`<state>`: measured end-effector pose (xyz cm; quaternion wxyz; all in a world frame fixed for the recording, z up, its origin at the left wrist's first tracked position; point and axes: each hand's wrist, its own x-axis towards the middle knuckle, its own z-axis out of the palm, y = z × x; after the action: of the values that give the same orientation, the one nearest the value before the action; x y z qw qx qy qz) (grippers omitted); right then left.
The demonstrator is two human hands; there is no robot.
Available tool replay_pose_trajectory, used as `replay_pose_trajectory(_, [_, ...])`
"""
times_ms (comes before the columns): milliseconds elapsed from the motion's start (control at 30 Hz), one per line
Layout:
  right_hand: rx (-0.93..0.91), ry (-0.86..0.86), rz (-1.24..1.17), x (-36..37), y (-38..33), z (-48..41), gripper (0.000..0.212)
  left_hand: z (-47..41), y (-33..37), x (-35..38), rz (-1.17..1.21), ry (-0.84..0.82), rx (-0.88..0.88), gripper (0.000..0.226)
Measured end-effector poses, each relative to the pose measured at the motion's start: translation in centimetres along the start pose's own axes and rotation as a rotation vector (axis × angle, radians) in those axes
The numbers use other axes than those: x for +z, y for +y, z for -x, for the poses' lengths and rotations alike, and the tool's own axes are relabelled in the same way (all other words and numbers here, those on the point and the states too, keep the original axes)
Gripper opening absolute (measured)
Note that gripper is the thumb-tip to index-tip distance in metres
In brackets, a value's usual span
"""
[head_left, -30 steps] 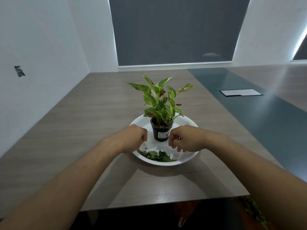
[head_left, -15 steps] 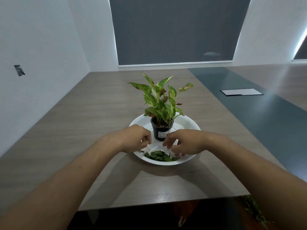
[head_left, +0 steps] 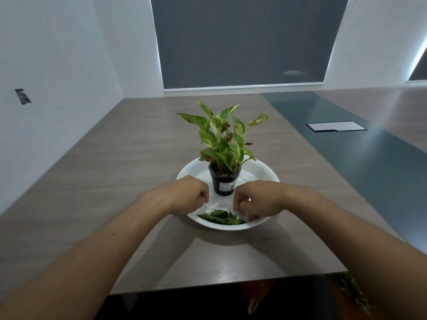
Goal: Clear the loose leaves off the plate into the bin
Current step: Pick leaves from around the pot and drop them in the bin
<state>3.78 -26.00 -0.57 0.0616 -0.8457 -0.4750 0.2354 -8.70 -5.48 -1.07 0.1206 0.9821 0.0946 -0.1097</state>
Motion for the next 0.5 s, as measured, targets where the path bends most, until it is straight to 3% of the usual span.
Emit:
replay_pose_trajectory(200, [-0.062,-0.056,-0.406,0.6,0.2,-0.6,0.028,0.1,0.5,-0.2,0.213,-0.089,0.078,0.019])
replay_pose_trajectory(400, [-0.075,-0.119,-0.230,0.2,0.9,-1.1,0.059,0.3,0.1,-0.8,0.147,-0.160,0.078,0.058])
replay_pose_trajectory(500, [-0.118,-0.053,-0.118,0.6,1.1,-1.4,0.062,0.0,0.4,0.0,0.122,-0.077,0.091,0.055])
